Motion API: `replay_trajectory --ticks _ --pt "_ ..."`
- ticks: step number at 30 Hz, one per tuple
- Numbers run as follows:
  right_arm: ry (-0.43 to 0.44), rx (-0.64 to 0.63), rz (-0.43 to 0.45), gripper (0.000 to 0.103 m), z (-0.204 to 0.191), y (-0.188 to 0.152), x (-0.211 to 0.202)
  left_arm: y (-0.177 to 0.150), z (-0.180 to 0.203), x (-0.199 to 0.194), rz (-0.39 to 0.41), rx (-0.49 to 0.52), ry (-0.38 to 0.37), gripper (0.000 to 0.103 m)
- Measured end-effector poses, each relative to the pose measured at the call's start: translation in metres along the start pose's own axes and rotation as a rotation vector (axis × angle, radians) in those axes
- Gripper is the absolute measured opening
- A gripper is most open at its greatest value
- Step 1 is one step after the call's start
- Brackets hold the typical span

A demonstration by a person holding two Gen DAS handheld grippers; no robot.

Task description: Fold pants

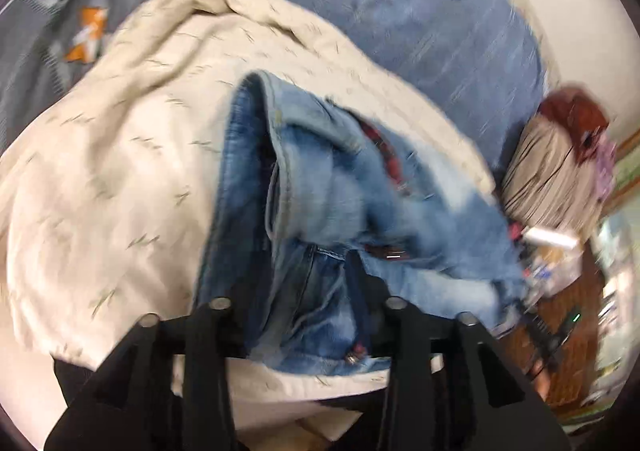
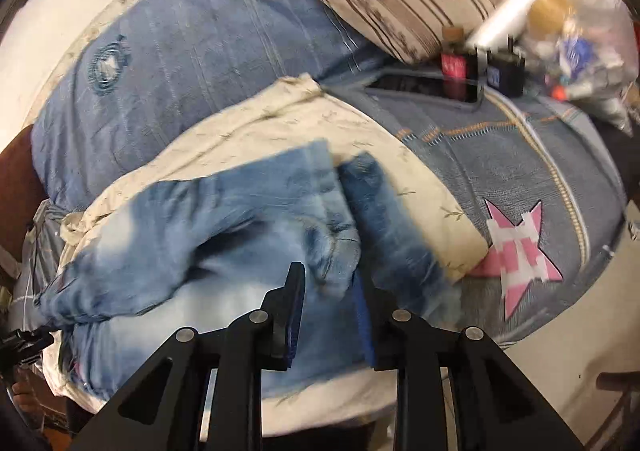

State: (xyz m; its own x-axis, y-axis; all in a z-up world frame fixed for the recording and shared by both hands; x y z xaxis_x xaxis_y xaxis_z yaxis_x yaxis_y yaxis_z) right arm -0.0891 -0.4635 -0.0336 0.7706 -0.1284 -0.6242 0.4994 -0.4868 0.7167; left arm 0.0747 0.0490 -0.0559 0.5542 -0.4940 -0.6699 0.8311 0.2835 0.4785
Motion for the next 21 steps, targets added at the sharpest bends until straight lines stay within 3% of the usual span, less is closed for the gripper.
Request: replay_trajectory --ticks 2,5,8,11,16,18,19,20,21 --pt "0.117 0.032 -0.007 0.050 -0.034 -0.005 -0.001 0.003 -0.003 -0.011 0.027 -0.075 -0.054 0.063" --pt "0.403 0.101 -0.137 0.050 -0.117 -0.031 0.023 0.010 0.002 -0.004 0.022 -0.129 -0.117 0.067" --pt "0.567 0.158 -0.303 0.050 -0.183 -0.063 0.055 0.015 0.005 0.014 -0.003 -0.142 -0.101 0.067" --pt "0.609 0.194 -0.413 0.050 -0.220 -0.084 0.084 0.015 0.005 0.028 -0.038 -0.169 -0.110 0.067" --pt "0.611 0.381 -0.464 0.055 -0.232 -0.095 0.116 0.015 -0.006 0.048 -0.074 -0.212 -0.098 0.071" --pt "0.604 0.457 -0.424 0.047 -0.229 -0.089 0.126 0.018 -0.009 0.063 -0.108 -0.231 -0.079 0.070" --pt "0.597 0.458 -0.415 0.018 -0.227 -0.090 0.126 0.019 -0.009 0.068 -0.122 -0.244 -0.082 0.057" --pt "0.602 0.446 -0.410 0.006 -0.226 -0.087 0.124 0.021 -0.010 0.070 -0.134 -0.256 -0.081 0.037" --pt "0.612 0.441 -0.400 0.006 -0.226 -0.084 0.118 0.022 -0.009 0.068 -0.148 -0.263 -0.082 0.034"
Point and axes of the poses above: each gripper's, at about its wrist camera, not at the fingertips, and x roughly the way its jaws point, z to its right, y to its top, the point moved 9 cm from there along x, roughly the way its jaws point, and after that the axes turned 8 degrees about z, right-handed, at the moved point
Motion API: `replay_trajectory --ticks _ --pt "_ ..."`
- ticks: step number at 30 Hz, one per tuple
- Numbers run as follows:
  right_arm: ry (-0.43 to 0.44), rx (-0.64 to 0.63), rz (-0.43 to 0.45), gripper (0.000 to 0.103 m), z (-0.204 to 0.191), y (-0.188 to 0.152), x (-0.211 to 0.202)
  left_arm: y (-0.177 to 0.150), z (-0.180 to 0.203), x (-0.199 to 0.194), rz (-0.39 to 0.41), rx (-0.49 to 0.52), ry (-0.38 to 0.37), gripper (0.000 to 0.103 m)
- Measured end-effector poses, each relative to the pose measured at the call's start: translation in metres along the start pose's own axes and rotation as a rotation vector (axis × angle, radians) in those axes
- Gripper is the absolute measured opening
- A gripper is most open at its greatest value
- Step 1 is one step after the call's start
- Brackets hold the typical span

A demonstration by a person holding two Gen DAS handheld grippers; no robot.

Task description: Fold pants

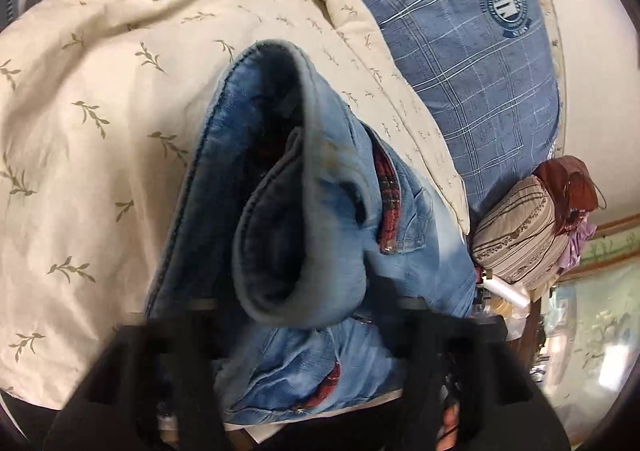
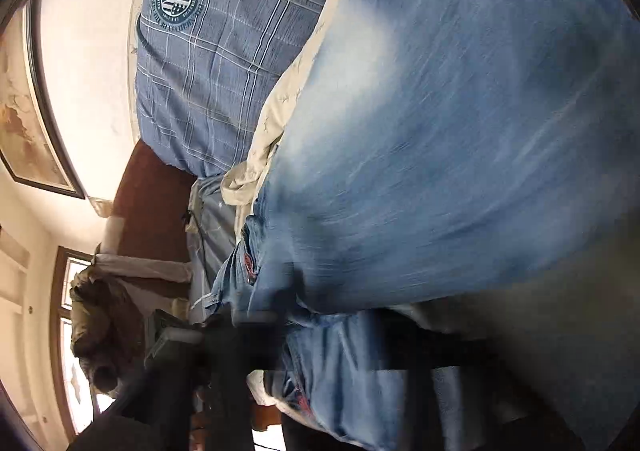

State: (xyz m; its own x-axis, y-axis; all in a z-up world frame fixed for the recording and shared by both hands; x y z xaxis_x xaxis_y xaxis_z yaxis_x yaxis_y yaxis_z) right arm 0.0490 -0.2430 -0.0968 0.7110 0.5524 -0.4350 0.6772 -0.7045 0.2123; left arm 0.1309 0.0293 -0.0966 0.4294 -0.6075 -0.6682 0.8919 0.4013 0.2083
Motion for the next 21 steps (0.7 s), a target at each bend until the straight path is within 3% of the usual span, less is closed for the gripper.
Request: replay_trajectory --ticks 3,7,10,13,15,18,21 --pt "0.052 -0.101 -0.010 0.004 -0.025 -0.006 -0.030 -0.005 0.006 -0.021 0.011 0.018 -0.039 0.030" --pt "0.046 -0.228 -0.086 0.004 -0.035 -0.040 -0.056 -0.036 0.003 -0.051 0.008 0.064 -0.075 0.030" --pt "-0.046 -0.220 -0.150 0.005 0.001 -0.062 -0.053 -0.067 -0.019 -0.045 -0.015 0.107 0.011 0.031" --pt "-0.110 -0.126 -0.198 0.012 0.038 -0.074 -0.037 -0.082 -0.038 -0.028 -0.042 0.108 0.088 0.031" --pt "-0.079 -0.074 -0.181 0.014 0.038 -0.070 -0.041 -0.080 -0.032 -0.033 -0.037 0.126 0.099 0.031" --pt "-0.086 -0.131 -0.099 0.026 0.031 -0.042 -0.075 -0.076 -0.016 -0.055 -0.001 0.195 0.072 0.036" --pt "-0.148 -0.127 0.094 0.037 0.047 0.009 -0.136 -0.073 -0.005 -0.082 0.043 0.246 0.005 0.059"
Point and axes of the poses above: each gripper's, at about its wrist camera, not at the fingertips, and x roughly the way its jaws point, z to its right, y to its top, the point moved 9 cm from there along x, roughly the way its jaws point, and after that the axes turned 8 degrees about z, right-handed, at the moved point
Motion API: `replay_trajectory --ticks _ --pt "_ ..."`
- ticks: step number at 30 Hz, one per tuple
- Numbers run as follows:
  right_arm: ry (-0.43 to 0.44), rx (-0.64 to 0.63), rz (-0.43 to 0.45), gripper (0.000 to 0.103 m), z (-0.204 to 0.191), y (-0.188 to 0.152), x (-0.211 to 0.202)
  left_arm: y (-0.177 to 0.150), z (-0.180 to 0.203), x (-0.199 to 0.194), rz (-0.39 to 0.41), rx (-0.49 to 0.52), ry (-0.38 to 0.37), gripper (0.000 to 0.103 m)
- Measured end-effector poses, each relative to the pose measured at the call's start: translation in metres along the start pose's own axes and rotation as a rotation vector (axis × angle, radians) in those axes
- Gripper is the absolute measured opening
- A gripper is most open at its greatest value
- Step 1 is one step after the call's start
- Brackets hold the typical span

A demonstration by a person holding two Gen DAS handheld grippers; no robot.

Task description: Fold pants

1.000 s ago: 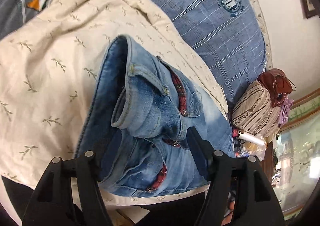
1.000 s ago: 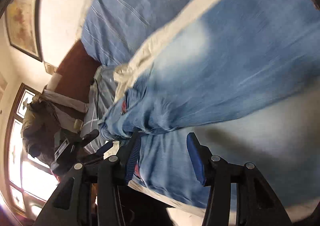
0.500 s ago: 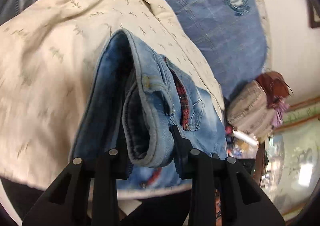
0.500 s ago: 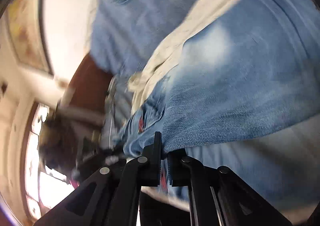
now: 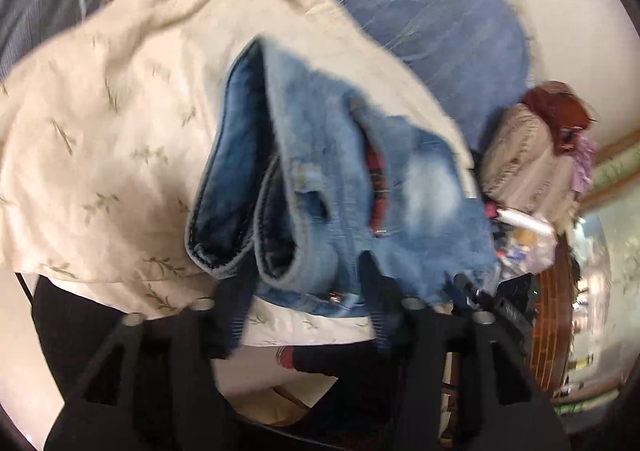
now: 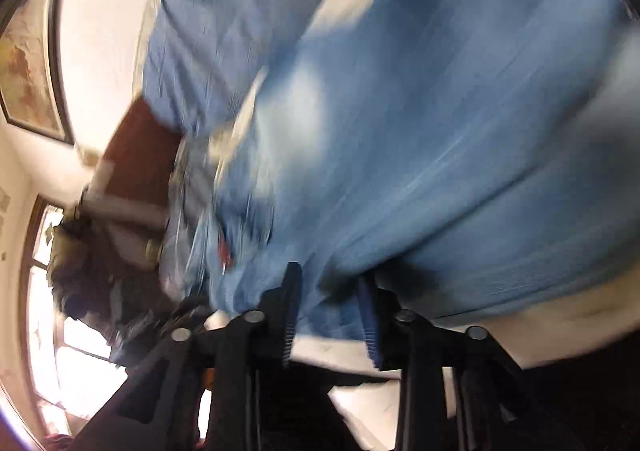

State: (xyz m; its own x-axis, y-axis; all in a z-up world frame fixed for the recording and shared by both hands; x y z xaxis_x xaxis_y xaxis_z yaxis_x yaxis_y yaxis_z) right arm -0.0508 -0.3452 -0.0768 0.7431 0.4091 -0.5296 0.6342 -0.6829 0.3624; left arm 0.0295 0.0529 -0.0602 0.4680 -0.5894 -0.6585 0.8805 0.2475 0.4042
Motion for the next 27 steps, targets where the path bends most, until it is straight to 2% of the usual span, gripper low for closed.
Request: replay_trajectory --ticks 1,3,5,7,8,9,10,11,12,14,15,17,20,22,24,27 --pt "-0.028 0.024 0.069 0.041 0.019 0.017 -0.021 0.003 0.001 -0.005 0.021 0.004 -0.008 0.067" --pt "-0.090 0.092 0.188 0.042 0.050 0.052 -0.049 0.012 -0.002 -0.009 0.060 -0.003 -0.005 0.077" --pt "-0.080 0.157 0.255 0.042 0.066 0.078 -0.061 0.015 -0.005 0.006 0.038 -0.051 0.005 0.077" --pt "-0.043 0.207 0.284 0.045 0.079 0.097 -0.063 0.010 -0.002 0.028 -0.013 -0.093 -0.008 0.077" --pt "-0.040 0.240 0.306 0.047 0.085 0.107 -0.059 0.008 -0.003 0.038 -0.030 -0.102 0.018 0.077" --pt "-0.046 0.260 0.312 0.047 0.088 0.114 -0.053 0.006 -0.006 0.047 -0.035 -0.092 0.068 0.072" --pt "-0.054 0.269 0.310 0.040 0.087 0.118 -0.045 0.007 -0.007 0.052 -0.038 -0.079 0.108 0.066" --pt "-0.048 0.245 0.326 0.002 0.082 0.129 -0.046 0.009 -0.007 0.054 -0.047 -0.081 0.136 0.047" --pt "-0.039 0.212 0.347 0.003 0.070 0.136 -0.050 0.011 -0.005 0.052 -0.054 -0.101 0.136 0.032" --pt "0.007 0.077 0.452 0.003 0.041 0.152 -0.083 0.016 -0.002 0.042 -0.046 -0.118 0.107 0.027" --pt "0.002 -0.004 0.491 0.003 0.028 0.154 -0.101 0.018 -0.002 0.035 -0.034 -0.106 0.102 0.026" --pt "-0.053 -0.051 0.491 0.003 0.036 0.143 -0.120 0.014 -0.004 0.028 -0.021 -0.065 0.136 0.023" --pt "-0.223 0.004 0.401 0.006 0.095 0.116 -0.118 -0.004 -0.021 0.039 -0.067 -0.033 0.179 0.023" --pt "-0.337 0.134 0.303 0.012 0.149 0.087 -0.107 -0.014 -0.032 0.048 -0.092 -0.037 0.205 0.023" --pt "-0.268 0.220 0.357 0.012 0.156 0.076 -0.116 -0.013 -0.031 0.044 -0.089 -0.019 0.201 0.023" --pt "-0.282 0.202 0.460 0.018 0.139 0.080 -0.148 -0.011 -0.023 0.021 -0.071 0.046 0.142 0.025"
Point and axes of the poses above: each gripper's, at about its wrist camera, not at the fingertips, and x roughly the way its jaws point, z to its right, y to its top, the point moved 9 cm from there along x, roughly the way its jaws point, and after that the axes turned 8 degrees about z, right-handed, at the moved point
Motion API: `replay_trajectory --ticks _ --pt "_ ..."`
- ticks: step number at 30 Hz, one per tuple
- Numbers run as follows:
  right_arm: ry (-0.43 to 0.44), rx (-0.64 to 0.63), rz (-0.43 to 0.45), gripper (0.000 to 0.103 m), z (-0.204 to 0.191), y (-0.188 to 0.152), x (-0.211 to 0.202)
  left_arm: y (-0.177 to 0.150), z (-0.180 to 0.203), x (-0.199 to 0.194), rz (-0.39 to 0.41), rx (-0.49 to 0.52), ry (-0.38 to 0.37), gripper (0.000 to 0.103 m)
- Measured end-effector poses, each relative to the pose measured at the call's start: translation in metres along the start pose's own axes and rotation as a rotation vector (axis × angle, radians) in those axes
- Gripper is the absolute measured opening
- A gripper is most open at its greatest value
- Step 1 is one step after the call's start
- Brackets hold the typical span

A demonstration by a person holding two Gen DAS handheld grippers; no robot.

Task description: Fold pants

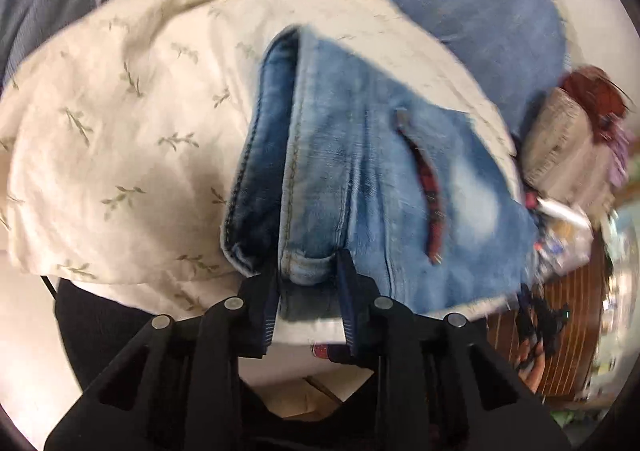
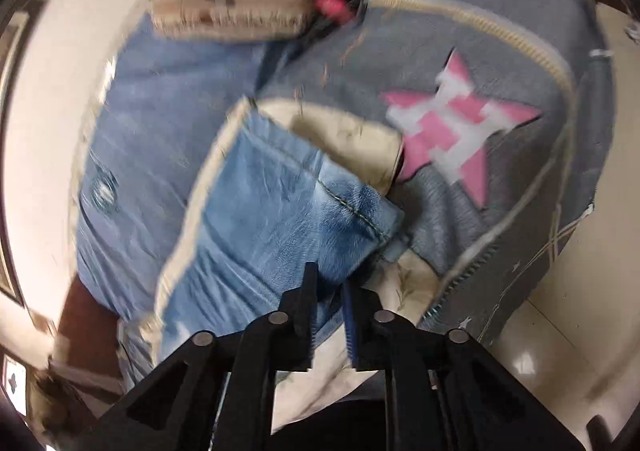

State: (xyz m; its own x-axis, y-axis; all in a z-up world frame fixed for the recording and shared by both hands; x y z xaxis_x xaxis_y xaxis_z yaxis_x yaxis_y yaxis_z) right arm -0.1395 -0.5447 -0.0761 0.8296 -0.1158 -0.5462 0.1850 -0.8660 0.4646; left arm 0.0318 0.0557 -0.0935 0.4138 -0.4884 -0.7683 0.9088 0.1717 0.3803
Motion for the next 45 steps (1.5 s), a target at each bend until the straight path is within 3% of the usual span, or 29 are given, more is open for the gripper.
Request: replay_trajectory --ticks 2,4,6,7,11,14,16,19,20,21,23,24,27,30,31,35,37,39,40,41,45 --pt "0.004 -0.068 0.063 0.018 -0.021 0.011 -0.017 0.004 -0.003 -0.019 0.039 0.046 -0.011 0.025" --pt "0.057 -0.146 0.064 0.020 -0.052 0.015 -0.020 0.017 -0.006 -0.036 0.092 0.057 -0.021 0.030" --pt "0.121 -0.219 0.006 0.029 -0.096 0.007 -0.003 0.039 -0.013 -0.039 0.152 0.020 -0.009 0.059" --pt "0.159 -0.260 -0.033 0.034 -0.119 -0.003 0.009 0.048 -0.015 -0.036 0.164 -0.004 -0.001 0.063" --pt "0.311 -0.502 -0.274 0.037 -0.229 -0.077 0.082 0.075 -0.015 0.007 0.103 -0.116 -0.054 0.063" --pt "0.357 -0.626 -0.412 0.039 -0.286 -0.132 0.129 0.083 -0.011 0.040 0.054 -0.157 -0.059 0.063" --pt "0.337 -0.725 -0.473 0.043 -0.314 -0.165 0.171 0.082 -0.010 0.049 0.035 -0.183 -0.062 0.063" --pt "0.255 -0.832 -0.562 0.046 -0.315 -0.199 0.211 0.082 -0.009 0.060 0.012 -0.216 -0.082 0.063" --pt "0.238 -0.871 -0.588 0.041 -0.313 -0.211 0.217 0.082 -0.008 0.063 0.004 -0.215 -0.093 0.060" --pt "0.246 -0.925 -0.606 0.027 -0.312 -0.224 0.219 0.080 -0.005 0.065 -0.013 -0.203 -0.103 0.037" --pt "0.276 -1.090 -0.545 0.005 -0.326 -0.230 0.209 0.082 0.007 0.065 -0.037 -0.188 -0.162 0.009" --pt "0.305 -1.102 -0.497 0.001 -0.337 -0.224 0.199 0.090 0.015 0.061 -0.023 -0.167 -0.183 0.009" --pt "0.310 -1.016 -0.442 0.001 -0.347 -0.205 0.205 0.117 0.025 0.064 0.077 -0.083 -0.123 0.009" --pt "0.175 -1.070 -0.502 0.001 -0.320 -0.224 0.231 0.118 0.014 0.094 0.022 -0.071 -0.011 0.009" --pt "0.161 -1.074 -0.502 0.002 -0.316 -0.227 0.234 0.115 0.010 0.097 0.007 -0.085 -0.011 0.009" --pt "0.242 -0.899 -0.407 0.010 -0.327 -0.203 0.197 0.110 0.002 0.063 0.016 -0.127 -0.089 0.016" --pt "0.324 -0.802 -0.415 0.011 -0.326 -0.189 0.165 0.104 -0.005 0.032 0.065 -0.131 -0.100 0.021" --pt "0.416 -0.703 -0.471 0.024 -0.312 -0.189 0.119 0.089 -0.007 0.004 0.102 -0.124 -0.125 0.042" --pt "0.432 -0.675 -0.498 0.037 -0.305 -0.191 0.106 0.081 -0.007 -0.004 0.111 -0.124 -0.142 0.056" --pt "0.454 -0.634 -0.553 0.044 -0.289 -0.199 0.084 0.070 -0.005 -0.014 0.121 -0.128 -0.168 0.062" --pt "0.502 -0.466 -0.725 0.049 -0.237 -0.229 0.029 0.017 0.010 -0.025 0.092 -0.144 -0.276 0.071"
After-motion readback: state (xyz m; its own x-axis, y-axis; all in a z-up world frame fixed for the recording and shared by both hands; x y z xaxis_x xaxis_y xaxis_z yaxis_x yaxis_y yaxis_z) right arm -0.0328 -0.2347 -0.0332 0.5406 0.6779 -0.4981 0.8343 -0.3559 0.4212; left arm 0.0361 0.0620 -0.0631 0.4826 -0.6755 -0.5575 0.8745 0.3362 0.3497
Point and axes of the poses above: each gripper's, at about its wrist camera, not at the fingertips, and x roughly the way its jaws point, z to its right, y to its top, the point moved 9 cm from there along x, roughly the way its jaws point, and after that the axes turned 8 degrees about z, right-handed, at the moved point
